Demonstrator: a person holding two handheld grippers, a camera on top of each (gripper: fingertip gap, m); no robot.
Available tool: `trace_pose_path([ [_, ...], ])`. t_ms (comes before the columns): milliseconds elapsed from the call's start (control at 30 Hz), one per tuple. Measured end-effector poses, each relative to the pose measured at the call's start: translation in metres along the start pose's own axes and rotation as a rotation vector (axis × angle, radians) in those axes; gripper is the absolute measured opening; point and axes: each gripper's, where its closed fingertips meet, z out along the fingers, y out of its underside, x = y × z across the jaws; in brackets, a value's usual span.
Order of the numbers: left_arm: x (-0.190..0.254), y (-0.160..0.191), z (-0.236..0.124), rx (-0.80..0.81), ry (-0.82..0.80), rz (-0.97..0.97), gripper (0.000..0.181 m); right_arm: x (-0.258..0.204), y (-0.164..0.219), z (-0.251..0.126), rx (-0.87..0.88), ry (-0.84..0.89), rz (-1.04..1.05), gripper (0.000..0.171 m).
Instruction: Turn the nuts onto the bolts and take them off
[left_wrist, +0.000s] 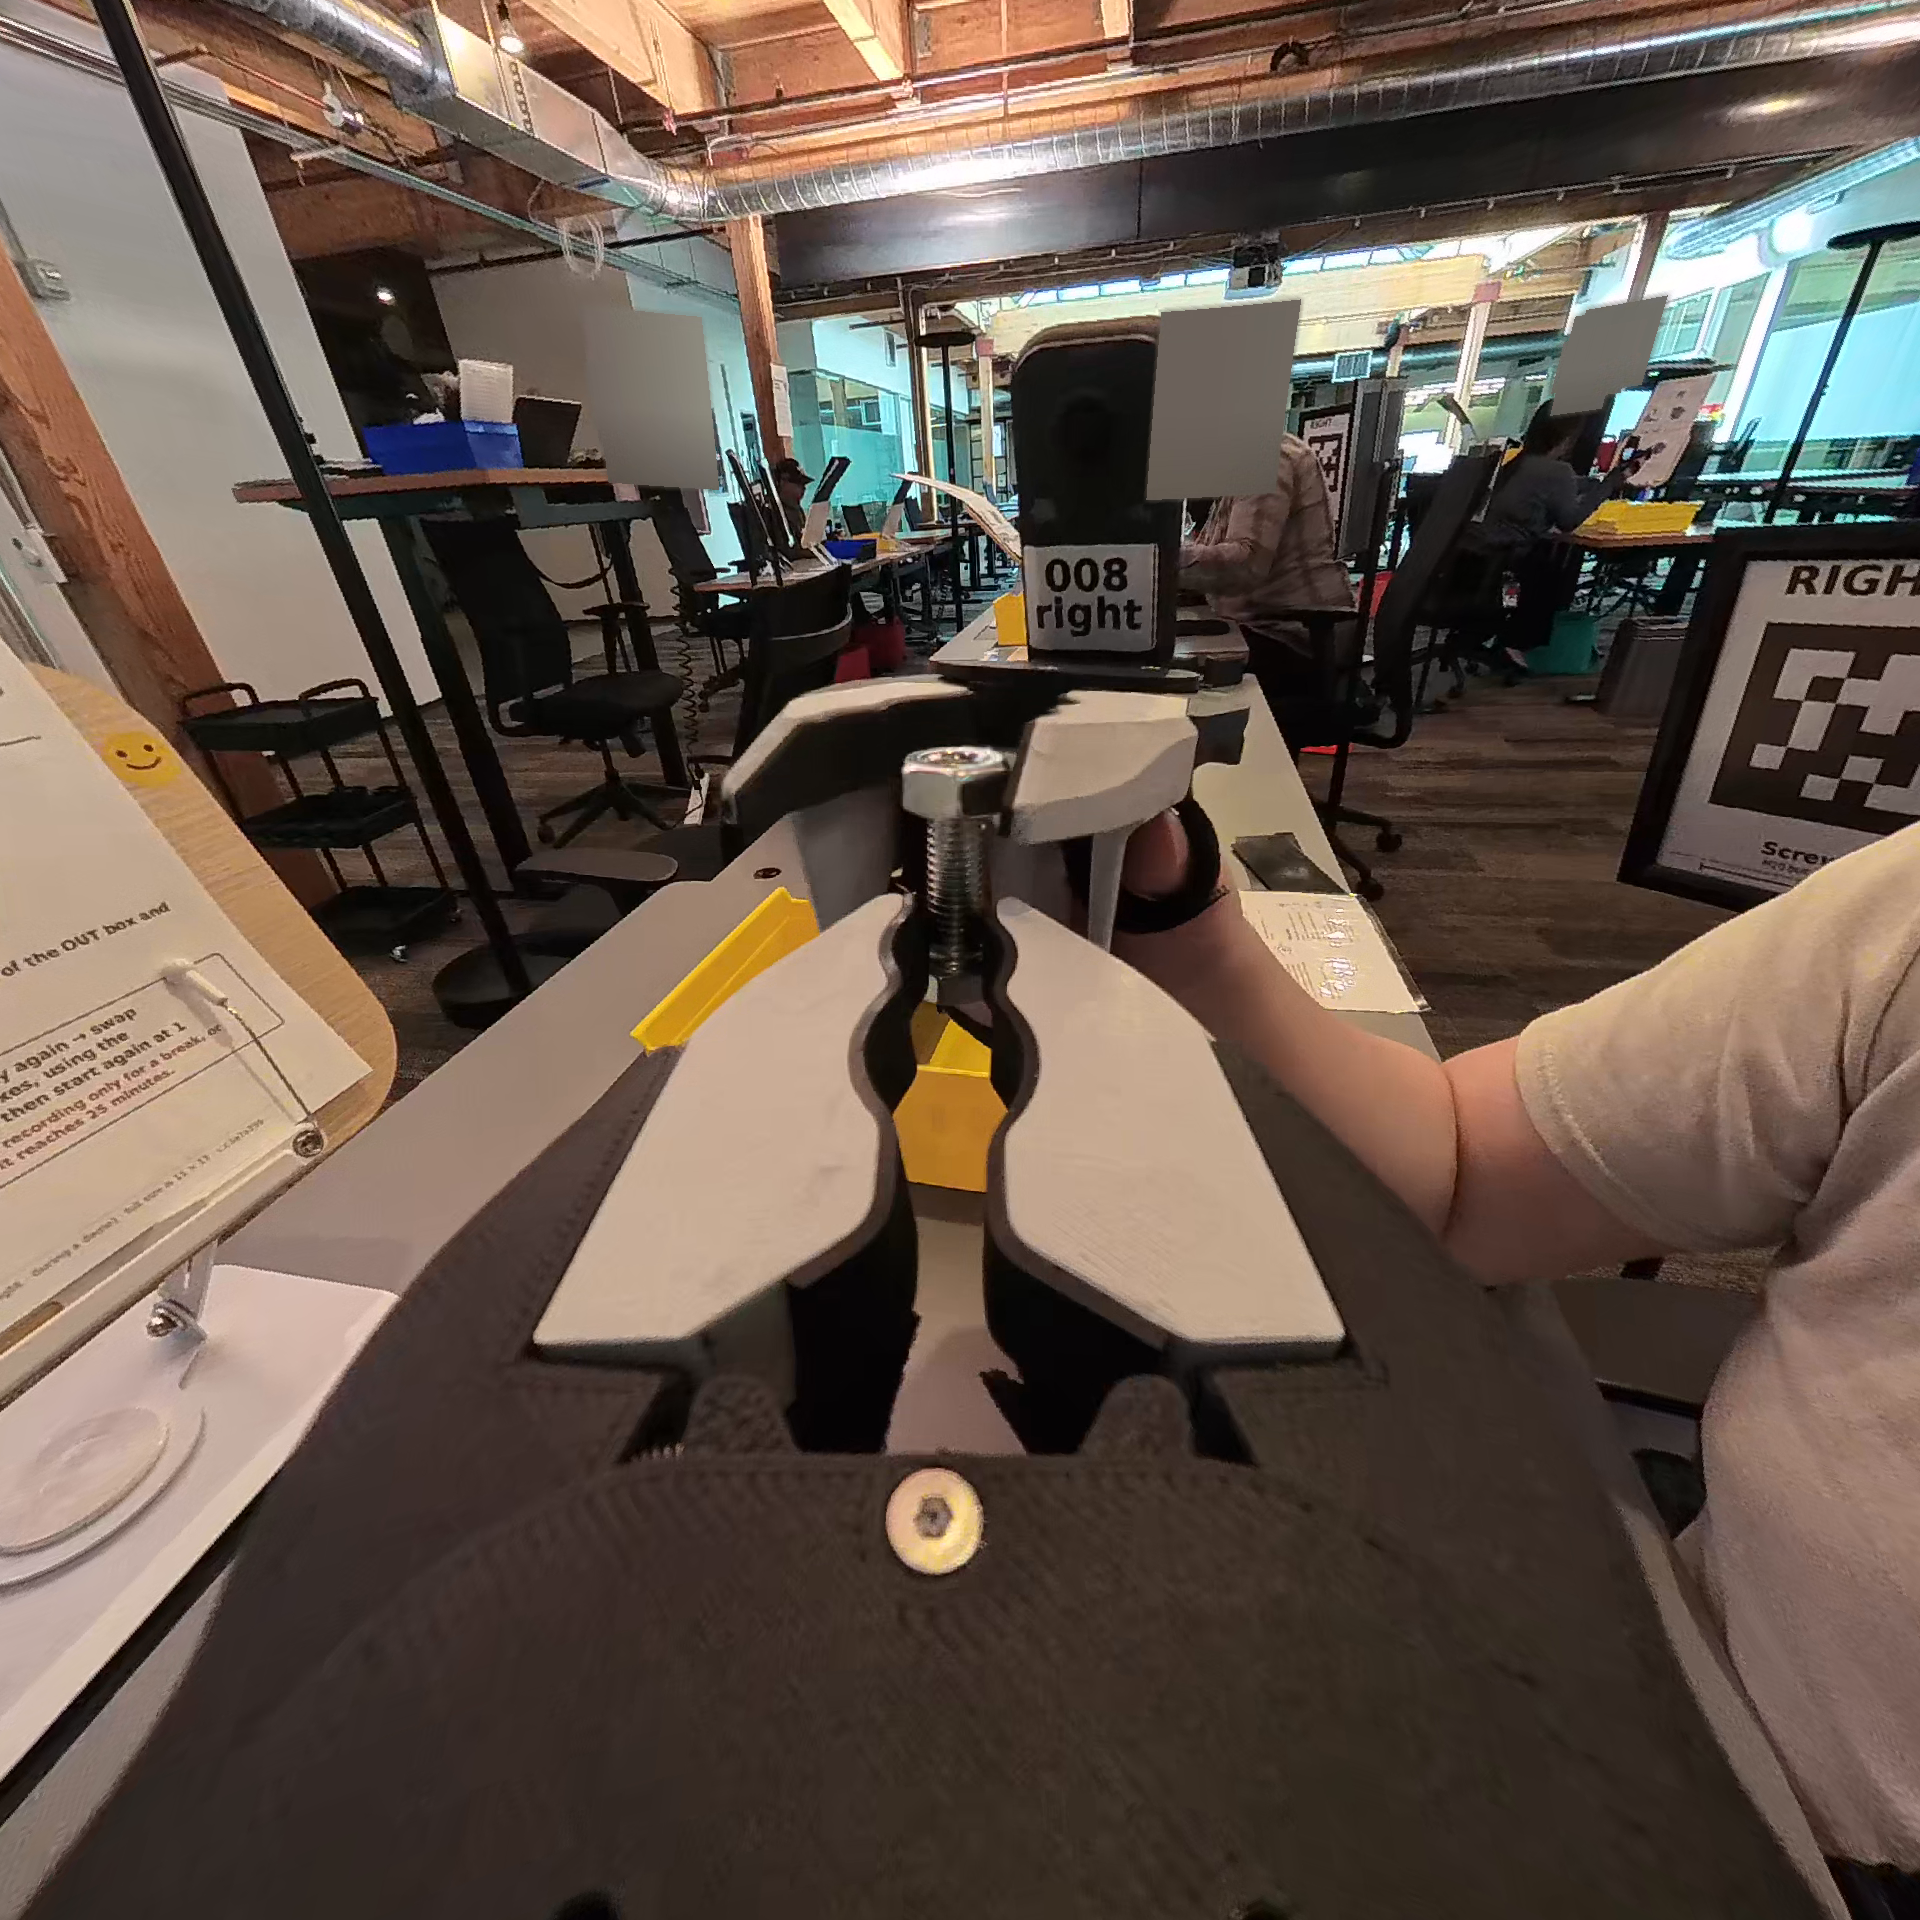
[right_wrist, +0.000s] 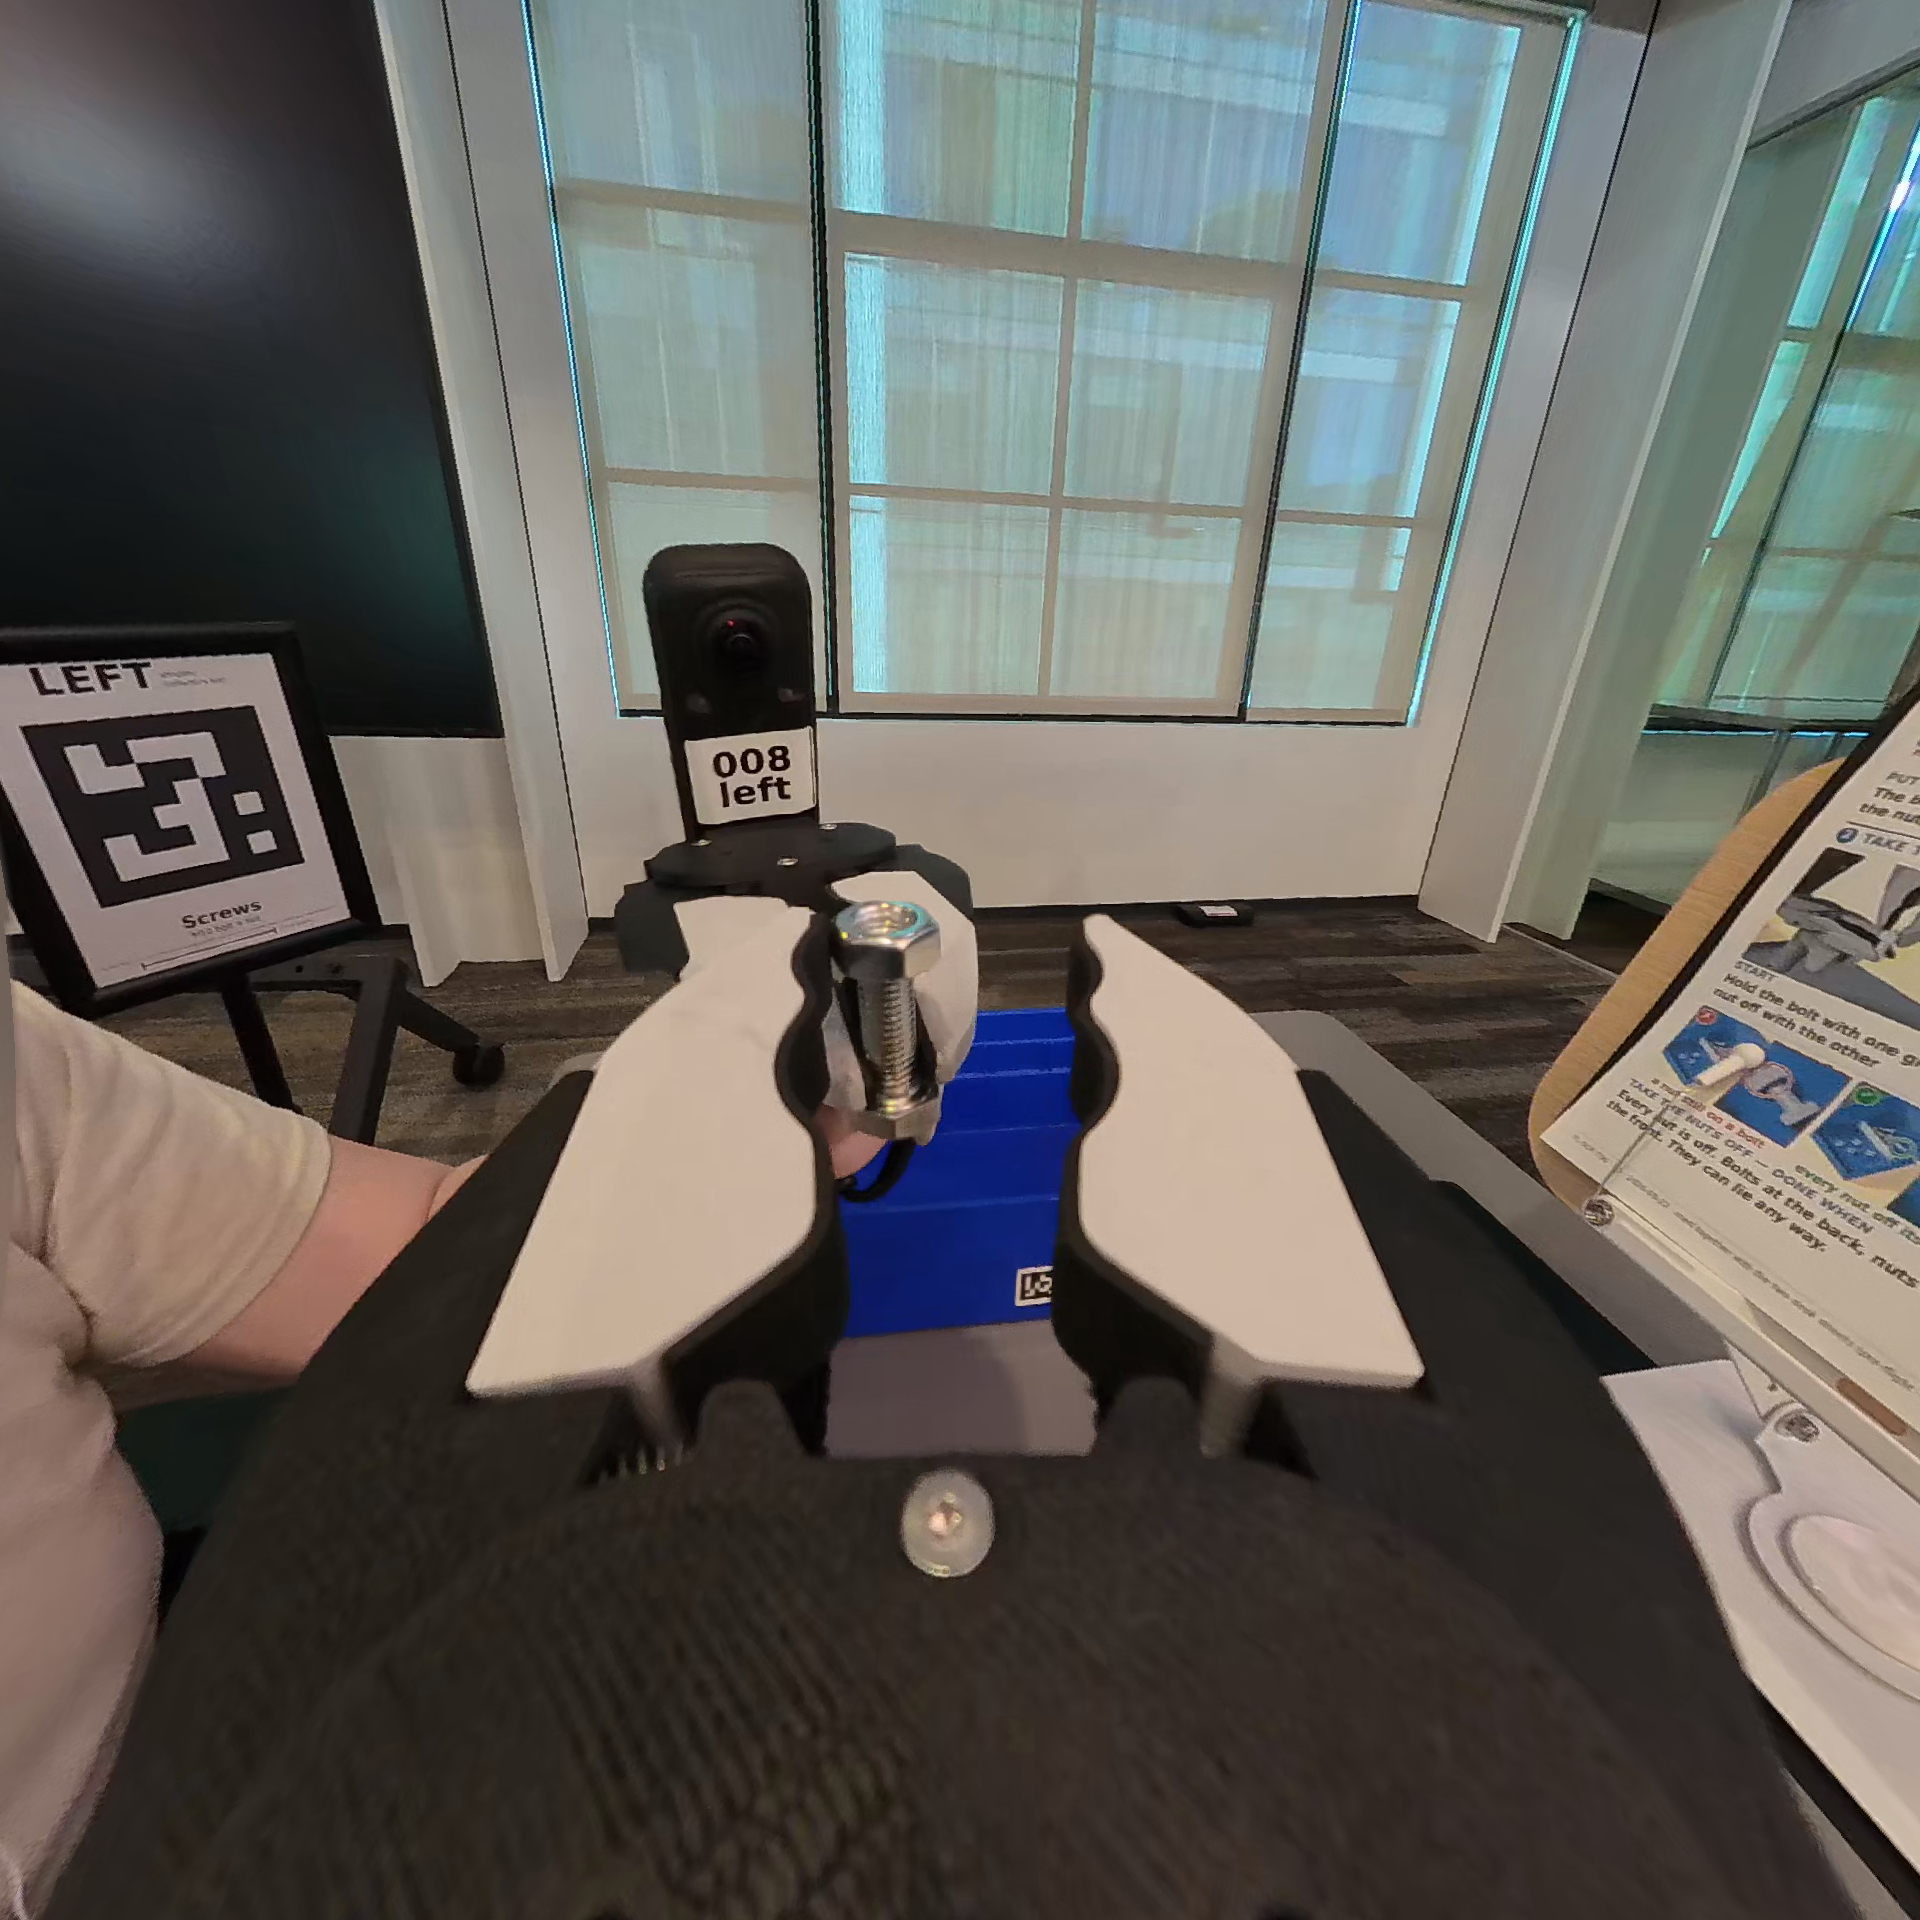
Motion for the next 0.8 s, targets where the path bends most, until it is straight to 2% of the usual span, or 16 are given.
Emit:
trace_pose_path([
  [467, 0.003, -0.005, -0.004, 0.007, 0.006, -0.009, 0.009, -0.005, -0.006, -0.006, 0.001, -0.024, -0.028, 0.042],
  [633, 0.005, -0.005, -0.003, 0.003, 0.011, -0.002, 0.009, -0.013, -0.002, -0.002, -0.020, -0.060, -0.027, 0.029],
  [667, 0.006, -0.005, -0.003, 0.000, 0.017, -0.003, 0.009, -0.017, -0.002, -0.001, -0.021, -0.083, -0.033, 0.022],
  [733, 0.012, -0.006, -0.004, 0.003, 0.062, -0.017, 0.009, -0.024, -0.003, -0.002, -0.017, -0.131, -0.032, 0.019],
  [800, 0.027, -0.007, -0.005, -0.003, 0.189, -0.063, 0.009, -0.038, -0.004, -0.005, -0.018, -0.250, 0.002, 0.019],
])
